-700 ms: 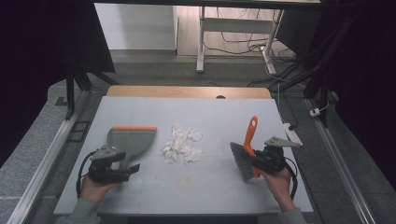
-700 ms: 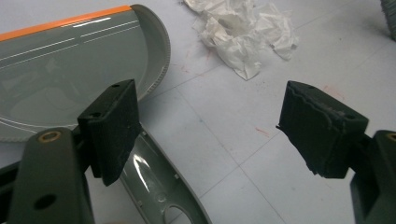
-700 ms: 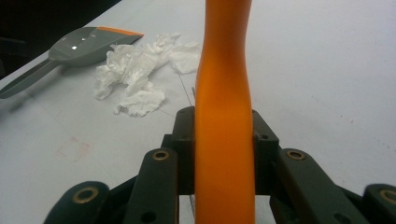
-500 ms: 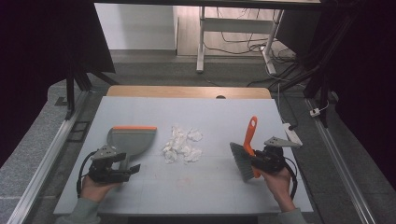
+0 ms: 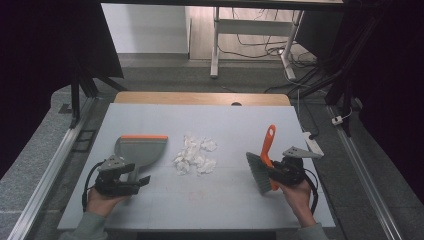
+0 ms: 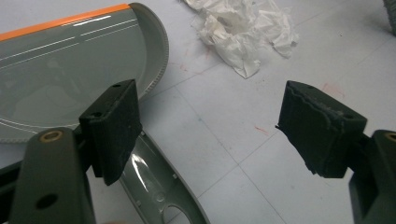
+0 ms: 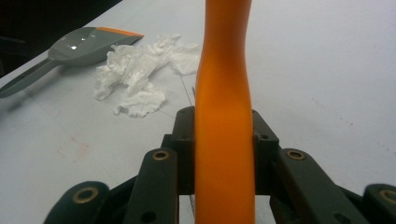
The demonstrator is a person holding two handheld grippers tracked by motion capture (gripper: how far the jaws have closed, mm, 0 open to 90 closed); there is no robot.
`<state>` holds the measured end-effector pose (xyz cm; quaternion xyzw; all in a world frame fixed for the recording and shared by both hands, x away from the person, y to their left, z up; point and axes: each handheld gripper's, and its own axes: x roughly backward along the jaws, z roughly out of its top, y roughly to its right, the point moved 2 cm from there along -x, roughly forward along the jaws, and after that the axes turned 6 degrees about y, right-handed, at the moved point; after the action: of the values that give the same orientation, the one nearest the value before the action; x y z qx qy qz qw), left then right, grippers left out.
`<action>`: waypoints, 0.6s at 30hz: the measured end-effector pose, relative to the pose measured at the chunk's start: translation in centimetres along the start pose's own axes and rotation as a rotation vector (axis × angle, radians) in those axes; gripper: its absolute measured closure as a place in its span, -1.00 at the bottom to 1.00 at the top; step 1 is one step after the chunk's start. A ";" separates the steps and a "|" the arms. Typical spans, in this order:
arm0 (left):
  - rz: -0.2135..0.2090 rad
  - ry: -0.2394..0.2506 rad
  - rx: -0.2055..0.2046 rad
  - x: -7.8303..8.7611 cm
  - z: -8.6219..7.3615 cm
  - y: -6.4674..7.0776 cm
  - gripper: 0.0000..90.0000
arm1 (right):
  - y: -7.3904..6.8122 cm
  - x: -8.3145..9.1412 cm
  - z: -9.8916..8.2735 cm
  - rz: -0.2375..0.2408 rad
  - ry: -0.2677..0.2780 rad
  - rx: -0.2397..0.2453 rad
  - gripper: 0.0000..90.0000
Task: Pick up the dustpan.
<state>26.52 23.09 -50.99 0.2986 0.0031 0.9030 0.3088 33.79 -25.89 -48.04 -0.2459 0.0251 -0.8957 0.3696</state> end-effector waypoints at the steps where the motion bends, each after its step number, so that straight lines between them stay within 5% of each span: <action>1: -0.003 -0.001 -0.002 0.0 0.1 0.0 -0.51 | 0.0 0.0 0.0 -0.003 0.001 0.001 0.55; 18: -0.024 -0.045 -0.046 0.7 1.4 1.4 -0.56 | 0.0 0.1 0.0 -0.002 0.007 -0.003 0.55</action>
<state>26.05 22.06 -49.15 0.3117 -0.0210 0.8921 0.3265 33.75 -25.95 -48.00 -0.2435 0.0273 -0.8969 0.3681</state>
